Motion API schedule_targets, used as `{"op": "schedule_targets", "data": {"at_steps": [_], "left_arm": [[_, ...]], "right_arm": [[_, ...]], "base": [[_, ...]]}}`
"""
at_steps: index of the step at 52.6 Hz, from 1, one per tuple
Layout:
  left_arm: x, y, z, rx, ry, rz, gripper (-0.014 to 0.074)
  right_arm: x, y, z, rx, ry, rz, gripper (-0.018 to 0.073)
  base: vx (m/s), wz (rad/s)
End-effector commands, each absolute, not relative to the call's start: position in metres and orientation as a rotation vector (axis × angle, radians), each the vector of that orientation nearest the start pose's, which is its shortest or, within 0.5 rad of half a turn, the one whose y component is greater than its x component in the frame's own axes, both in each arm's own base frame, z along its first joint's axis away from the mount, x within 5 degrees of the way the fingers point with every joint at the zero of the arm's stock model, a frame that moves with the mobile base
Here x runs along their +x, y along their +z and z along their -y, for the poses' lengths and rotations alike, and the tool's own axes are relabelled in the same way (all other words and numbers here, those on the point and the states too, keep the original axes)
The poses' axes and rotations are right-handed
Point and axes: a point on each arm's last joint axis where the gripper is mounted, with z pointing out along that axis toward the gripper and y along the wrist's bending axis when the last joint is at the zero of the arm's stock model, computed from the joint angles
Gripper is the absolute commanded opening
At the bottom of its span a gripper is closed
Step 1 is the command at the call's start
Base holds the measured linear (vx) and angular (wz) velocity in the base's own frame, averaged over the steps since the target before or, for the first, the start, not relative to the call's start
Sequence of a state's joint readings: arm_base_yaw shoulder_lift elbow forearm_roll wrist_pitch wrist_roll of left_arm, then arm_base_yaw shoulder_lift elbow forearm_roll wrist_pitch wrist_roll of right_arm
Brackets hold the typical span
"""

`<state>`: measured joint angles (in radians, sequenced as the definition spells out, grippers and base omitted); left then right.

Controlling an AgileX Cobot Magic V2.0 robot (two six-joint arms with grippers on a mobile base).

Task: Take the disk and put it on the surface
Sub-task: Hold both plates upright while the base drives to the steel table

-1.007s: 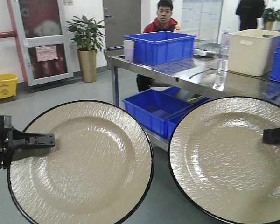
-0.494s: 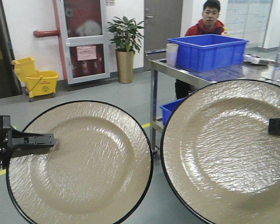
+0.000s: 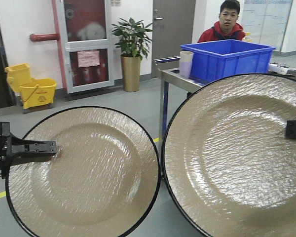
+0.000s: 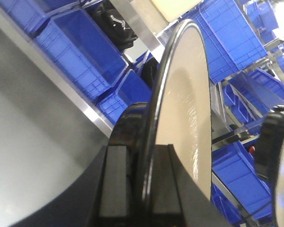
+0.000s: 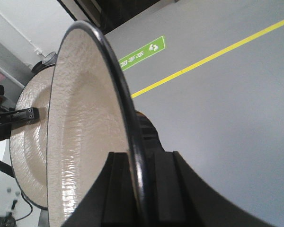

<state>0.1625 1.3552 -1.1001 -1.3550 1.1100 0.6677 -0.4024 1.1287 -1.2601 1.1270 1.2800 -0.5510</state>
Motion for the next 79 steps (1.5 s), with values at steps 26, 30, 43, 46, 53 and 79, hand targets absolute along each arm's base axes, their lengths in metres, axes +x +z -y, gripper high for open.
{"op": "schedule_targets", "data": {"at_steps": [26,30,43,46,53,79], "left_arm": [[0.267,0.394,0.040,-0.002,-1.416,-1.905,-0.0005],[0.267,0.394,0.040,-0.002,-1.416,-1.905,-0.0005],[0.267,0.394,0.040,-0.002,-1.416,-1.905,-0.0005],[0.267,0.394,0.040,-0.002,-1.416,-1.905,-0.0005],[0.267,0.394,0.040,-0.002,-1.416,-1.905,-0.0005],[0.267,0.394,0.040,-0.002,-1.416,-1.905,-0.0005]], "right_arm": [[0.245,0.426,0.016,0.004,1.089,-2.016,-0.0009],[0.245,0.426,0.016,0.004,1.089,-2.016,-0.0009],[0.245,0.426,0.016,0.004,1.089,-2.016,-0.0009],[0.245,0.426,0.016,0.004,1.089,-2.016,-0.0009],[0.245,0.426,0.016,0.004,1.089,-2.016,-0.0009],[0.245,0.426,0.016,0.004,1.089,-2.016,-0.0009]], "base": [[0.33,-0.16],[0.34,0.00],[0.36,0.05],[0.37,0.00],[0.38,-0.06],[0.41,-0.33]]}}
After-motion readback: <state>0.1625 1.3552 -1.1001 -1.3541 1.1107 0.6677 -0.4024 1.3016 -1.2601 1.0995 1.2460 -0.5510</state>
